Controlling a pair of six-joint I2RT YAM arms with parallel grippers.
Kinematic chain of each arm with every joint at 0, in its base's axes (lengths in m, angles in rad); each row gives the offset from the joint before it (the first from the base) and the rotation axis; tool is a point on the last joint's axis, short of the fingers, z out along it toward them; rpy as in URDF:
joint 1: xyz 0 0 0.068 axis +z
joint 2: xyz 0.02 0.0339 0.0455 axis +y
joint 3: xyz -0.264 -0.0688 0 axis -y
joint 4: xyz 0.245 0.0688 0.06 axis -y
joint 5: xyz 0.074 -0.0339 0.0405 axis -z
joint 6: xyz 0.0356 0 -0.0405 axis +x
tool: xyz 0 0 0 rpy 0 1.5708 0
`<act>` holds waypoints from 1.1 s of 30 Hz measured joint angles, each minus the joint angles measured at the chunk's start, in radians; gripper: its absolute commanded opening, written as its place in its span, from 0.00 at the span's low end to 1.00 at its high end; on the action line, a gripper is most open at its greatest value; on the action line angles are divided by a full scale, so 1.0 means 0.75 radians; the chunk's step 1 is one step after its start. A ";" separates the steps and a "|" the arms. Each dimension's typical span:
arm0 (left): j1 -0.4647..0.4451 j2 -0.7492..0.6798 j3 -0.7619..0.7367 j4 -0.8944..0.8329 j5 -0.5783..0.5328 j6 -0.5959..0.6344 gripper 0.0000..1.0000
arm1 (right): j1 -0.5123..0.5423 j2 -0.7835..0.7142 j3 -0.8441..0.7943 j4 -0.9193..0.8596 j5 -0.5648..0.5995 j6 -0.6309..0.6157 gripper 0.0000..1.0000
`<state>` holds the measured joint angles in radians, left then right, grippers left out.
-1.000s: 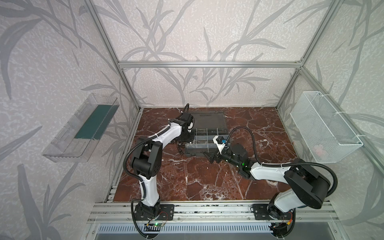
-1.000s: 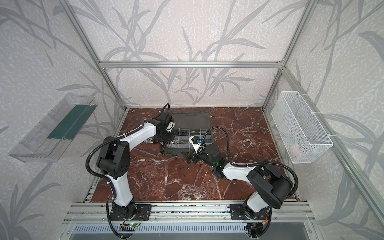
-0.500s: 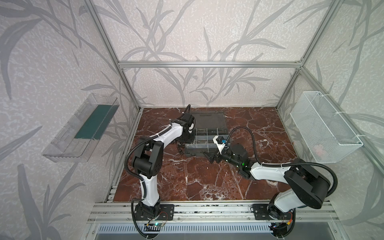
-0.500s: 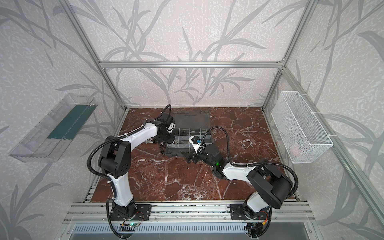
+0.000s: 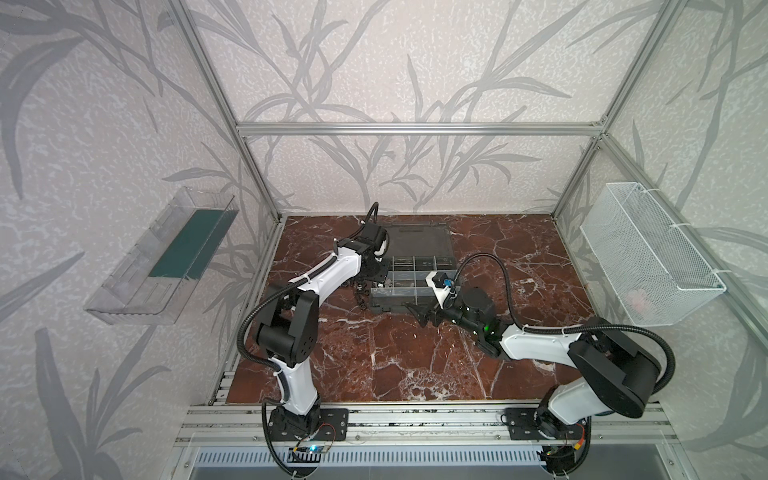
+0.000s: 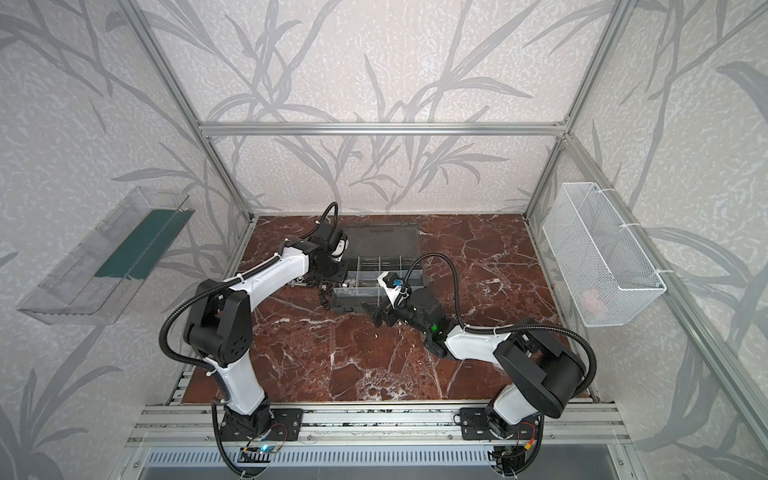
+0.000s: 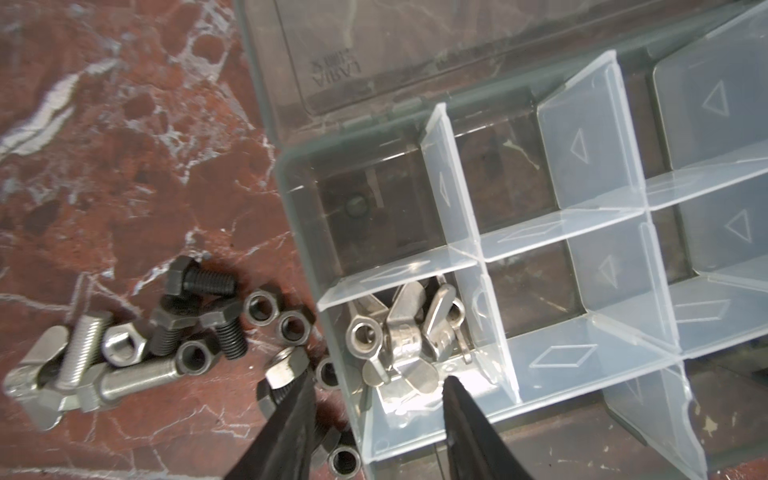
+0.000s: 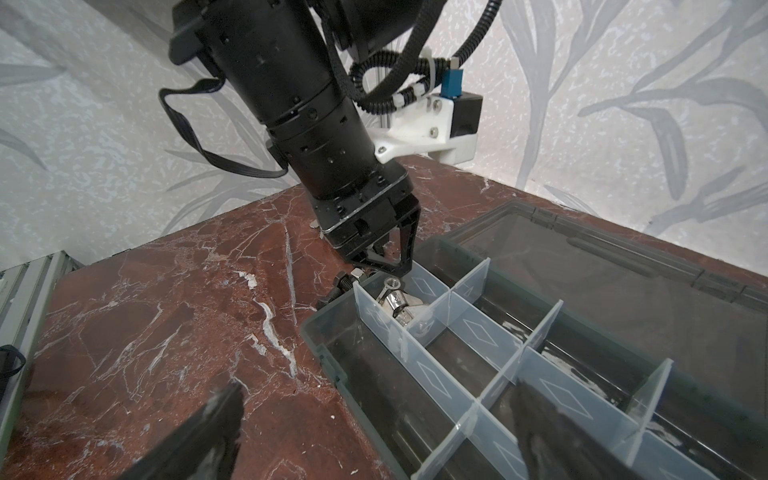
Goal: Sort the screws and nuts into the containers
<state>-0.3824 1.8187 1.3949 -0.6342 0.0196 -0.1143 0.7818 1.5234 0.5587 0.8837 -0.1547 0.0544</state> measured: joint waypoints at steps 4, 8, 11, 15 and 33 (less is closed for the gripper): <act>0.001 -0.040 -0.029 0.031 -0.044 -0.014 0.56 | 0.001 0.000 0.000 0.000 0.000 0.000 0.99; 0.015 -0.087 -0.061 0.053 -0.099 -0.033 0.62 | 0.002 0.000 0.000 -0.001 0.000 0.000 0.99; 0.049 -0.111 -0.069 0.065 -0.108 -0.050 0.66 | 0.002 0.000 0.000 -0.002 0.000 0.001 0.99; 0.138 -0.109 -0.069 0.078 -0.111 -0.092 0.70 | 0.002 0.000 0.001 -0.006 0.000 0.001 0.99; 0.488 0.114 -0.033 -0.026 -0.161 -0.304 0.64 | 0.010 0.000 0.002 -0.028 -0.004 0.000 0.99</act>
<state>-0.0166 1.9045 1.3701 -0.6537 -0.1013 -0.3424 0.7895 1.5234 0.5598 0.8623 -0.1577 0.0544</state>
